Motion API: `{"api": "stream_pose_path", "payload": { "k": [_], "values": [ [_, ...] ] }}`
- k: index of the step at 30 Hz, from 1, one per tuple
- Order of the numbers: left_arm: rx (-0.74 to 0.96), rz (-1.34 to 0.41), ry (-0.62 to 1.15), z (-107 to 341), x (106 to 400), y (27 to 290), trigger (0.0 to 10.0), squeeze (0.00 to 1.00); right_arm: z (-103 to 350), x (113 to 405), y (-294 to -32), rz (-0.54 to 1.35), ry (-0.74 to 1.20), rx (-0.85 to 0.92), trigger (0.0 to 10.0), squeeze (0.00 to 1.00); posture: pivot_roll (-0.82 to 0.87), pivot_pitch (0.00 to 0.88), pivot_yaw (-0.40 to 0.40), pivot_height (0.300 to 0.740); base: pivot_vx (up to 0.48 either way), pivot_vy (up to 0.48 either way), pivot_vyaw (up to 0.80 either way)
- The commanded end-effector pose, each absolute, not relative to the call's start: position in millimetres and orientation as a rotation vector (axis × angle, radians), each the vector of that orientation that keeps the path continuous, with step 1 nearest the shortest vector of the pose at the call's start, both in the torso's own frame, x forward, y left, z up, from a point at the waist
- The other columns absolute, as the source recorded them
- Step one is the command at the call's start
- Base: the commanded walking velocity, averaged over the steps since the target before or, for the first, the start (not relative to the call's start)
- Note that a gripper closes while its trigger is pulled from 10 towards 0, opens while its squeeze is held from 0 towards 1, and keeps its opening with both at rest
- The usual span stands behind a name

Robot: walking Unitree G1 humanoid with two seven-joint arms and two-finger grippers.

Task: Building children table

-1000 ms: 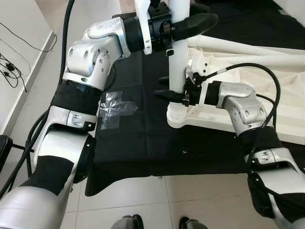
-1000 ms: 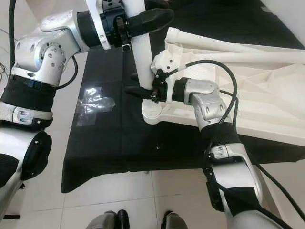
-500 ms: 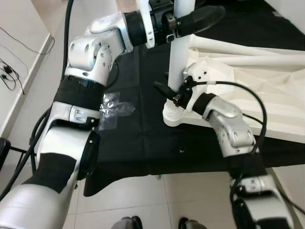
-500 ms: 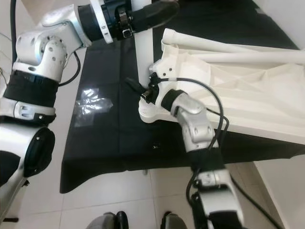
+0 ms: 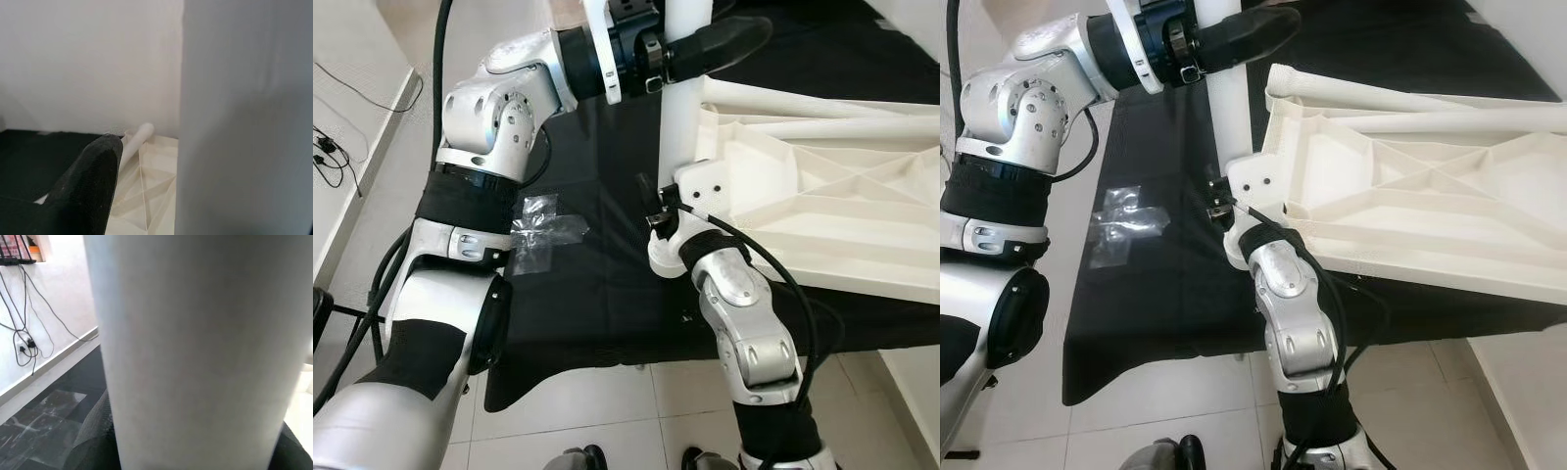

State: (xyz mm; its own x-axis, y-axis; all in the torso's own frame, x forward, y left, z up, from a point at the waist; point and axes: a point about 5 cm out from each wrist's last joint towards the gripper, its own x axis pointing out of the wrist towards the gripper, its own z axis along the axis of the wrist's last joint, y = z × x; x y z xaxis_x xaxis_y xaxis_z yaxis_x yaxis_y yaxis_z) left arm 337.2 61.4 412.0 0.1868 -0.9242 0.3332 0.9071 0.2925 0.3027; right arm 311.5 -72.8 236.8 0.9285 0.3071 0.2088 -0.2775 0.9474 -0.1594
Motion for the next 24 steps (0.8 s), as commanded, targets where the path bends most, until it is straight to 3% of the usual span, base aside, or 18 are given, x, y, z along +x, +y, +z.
{"api": "stream_pose_path", "payload": {
  "k": [1, 2, 3, 4, 14, 15, 16, 17, 18, 19, 20, 24],
  "values": [
    [0.048, -1.282, -0.488, 409.2, 337.2, 65.6, 10.0, 0.00, 210.0, 316.6, -75.1, 0.293, -0.093, -0.131, 0.0, 0.00, -0.05, 0.233, 0.082, 0.740, 0.000, 0.000, 0.00],
    [0.044, -1.288, -0.480, 407.8, 336.8, 65.5, 1.2, 0.00, 212.2, 315.2, -75.5, 0.275, -0.099, -0.133, 0.0, 0.00, -0.06, 0.235, 0.083, 0.740, 0.000, 0.000, 0.00],
    [0.044, -1.288, -0.480, 407.8, 336.8, 65.5, 1.2, 0.00, 212.2, 315.2, -75.5, 0.275, -0.099, -0.133, 0.0, 0.00, -0.06, 0.235, 0.083, 0.740, 0.000, 0.000, 0.00],
    [0.041, -1.297, -0.471, 406.0, 336.1, 65.4, 0.0, 0.00, 213.5, 313.4, -75.4, 0.259, -0.102, -0.133, 0.0, 0.00, -0.05, 0.234, 0.085, 0.740, 0.000, 0.000, 0.00],
    [0.038, -1.343, -0.432, 402.6, 333.1, 61.3, 0.0, 0.00, 215.4, 307.8, -72.6, 0.218, -0.088, -0.117, 0.0, 0.00, -0.05, 0.238, 0.093, 0.740, 0.000, 0.000, 0.00],
    [0.038, -1.346, -0.431, 402.9, 333.0, 61.0, 0.0, 0.00, 216.7, 308.4, -72.6, 0.218, -0.096, -0.109, 2.8, 0.00, -0.05, 0.237, 0.094, 0.740, 0.000, 0.000, 0.00],
    [0.038, -1.346, -0.431, 402.9, 333.0, 61.0, 0.0, 0.00, 216.7, 308.4, -72.6, 0.218, -0.096, -0.109, 2.8, 0.00, -0.05, 0.237, 0.094, 0.740, 0.000, 0.000, 0.00],
    [0.040, -1.351, -0.429, 403.3, 332.8, 60.4, 0.0, 0.00, 220.1, 309.8, -72.5, 0.237, -0.122, -0.106, 10.0, 0.00, -0.05, 0.237, 0.095, 0.740, 0.000, 0.000, 0.00],
    [0.040, -1.357, -0.428, 403.9, 332.3, 59.4, 0.0, 0.00, 224.2, 313.1, -73.9, 0.287, -0.146, -0.091, 10.0, 0.08, -0.04, 0.237, 0.097, 0.740, 0.000, 0.000, 0.00],
    [0.040, -1.357, -0.428, 403.9, 332.3, 59.4, 0.0, 0.00, 224.2, 313.1, -73.9, 0.287, -0.146, -0.091, 10.0, 0.08, -0.04, 0.237, 0.097, 0.740, 0.000, 0.000, 0.00],
    [0.043, -1.362, -0.427, 404.3, 331.9, 58.3, 0.0, 0.00, 228.1, 316.3, -74.3, 0.364, -0.161, -0.070, 10.0, 1.00, -0.04, 0.237, 0.097, 0.740, 0.000, 0.000, 0.00],
    [0.048, -1.377, -0.421, 403.9, 330.4, 54.3, 0.0, 0.00, 241.7, 326.8, -84.3, 0.632, -0.202, -0.041, 10.0, 1.00, -0.04, 0.238, 0.098, 0.740, 0.000, 0.000, 0.00]
  ]
}}
